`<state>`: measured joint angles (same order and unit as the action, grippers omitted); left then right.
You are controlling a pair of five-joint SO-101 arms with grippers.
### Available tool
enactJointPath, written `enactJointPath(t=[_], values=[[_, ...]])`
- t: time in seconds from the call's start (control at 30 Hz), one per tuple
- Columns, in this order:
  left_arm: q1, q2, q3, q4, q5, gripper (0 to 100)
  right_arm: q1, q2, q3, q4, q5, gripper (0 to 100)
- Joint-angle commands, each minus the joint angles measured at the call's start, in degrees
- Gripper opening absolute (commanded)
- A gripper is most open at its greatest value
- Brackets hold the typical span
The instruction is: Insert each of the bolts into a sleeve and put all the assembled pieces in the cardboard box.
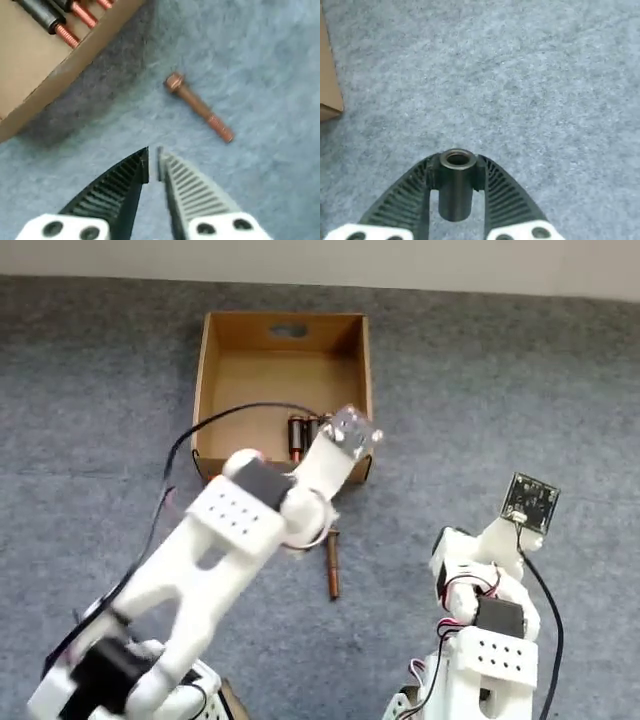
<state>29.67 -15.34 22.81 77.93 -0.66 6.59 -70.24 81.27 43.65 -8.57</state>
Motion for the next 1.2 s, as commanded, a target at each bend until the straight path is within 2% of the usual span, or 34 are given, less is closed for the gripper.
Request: enactJointPath(t=[0.0,0.13,0.33,0.57,0.73,0.9,1.07,1.17], values=[[3.3,6.81,-5.41,0.44,15.74,18,0.75,-0.84,-0.31,-1.19,-0.26,0.6],[6.11,14.99,-7.16,0.44,25.05,17,0.66,-0.84,-0.22,-1.19,-0.26,0.6],[6.64,27.21,-12.44,0.44,31.65,17,0.66,-0.84,-0.22,-1.19,-0.26,0.6],[2.95,39.16,-21.49,0.62,31.56,17,0.66,-0.66,-0.22,-1.1,-0.18,0.6],[3.12,43.47,-23.6,0.88,31.47,16,0.66,-0.66,-0.22,-1.1,-0.18,0.6],[2.77,44.0,-23.78,0.88,31.47,0,0.66,-0.66,-0.22,-1.1,-0.18,0.6],[2.86,42.51,-23.34,3.25,31.03,1,0.66,-0.66,-0.22,-1.1,-0.18,0.6],[2.68,37.41,-22.9,6.33,25.85,1,0.66,-0.66,-0.22,-1.1,-0.18,0.6]])
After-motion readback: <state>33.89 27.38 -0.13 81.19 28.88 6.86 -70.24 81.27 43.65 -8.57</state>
